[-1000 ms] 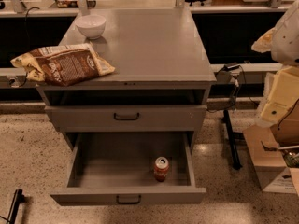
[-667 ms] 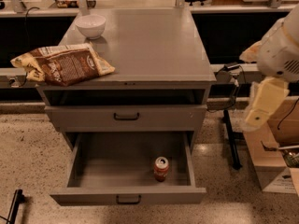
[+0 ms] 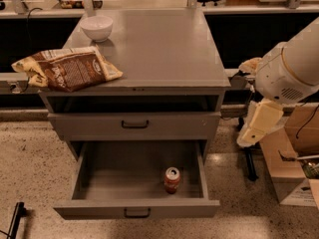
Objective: Pick coke can from middle drawer and place on counter
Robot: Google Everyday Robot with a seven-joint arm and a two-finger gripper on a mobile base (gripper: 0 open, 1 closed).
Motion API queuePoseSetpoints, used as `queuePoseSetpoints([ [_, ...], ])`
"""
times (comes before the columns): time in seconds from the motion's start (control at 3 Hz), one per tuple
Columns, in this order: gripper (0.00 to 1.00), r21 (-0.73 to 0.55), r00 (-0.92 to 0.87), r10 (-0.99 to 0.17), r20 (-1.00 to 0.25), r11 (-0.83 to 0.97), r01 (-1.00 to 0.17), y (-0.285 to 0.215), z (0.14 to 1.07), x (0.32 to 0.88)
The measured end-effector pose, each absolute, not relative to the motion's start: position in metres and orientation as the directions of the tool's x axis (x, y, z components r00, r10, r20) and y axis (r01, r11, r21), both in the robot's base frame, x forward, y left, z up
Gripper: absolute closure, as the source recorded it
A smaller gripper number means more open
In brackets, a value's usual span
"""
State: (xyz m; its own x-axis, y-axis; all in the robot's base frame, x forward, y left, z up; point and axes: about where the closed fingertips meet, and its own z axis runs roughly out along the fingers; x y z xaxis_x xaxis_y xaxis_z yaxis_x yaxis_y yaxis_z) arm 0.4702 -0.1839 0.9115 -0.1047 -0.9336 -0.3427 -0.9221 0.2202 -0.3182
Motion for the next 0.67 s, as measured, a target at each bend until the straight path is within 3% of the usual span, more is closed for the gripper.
queuePoseSetpoints([
  [0.67, 0.00, -0.145, -0.093, -0.888, -0.451, 0.176, -0.974, -0.169, 0.819, 0.466],
])
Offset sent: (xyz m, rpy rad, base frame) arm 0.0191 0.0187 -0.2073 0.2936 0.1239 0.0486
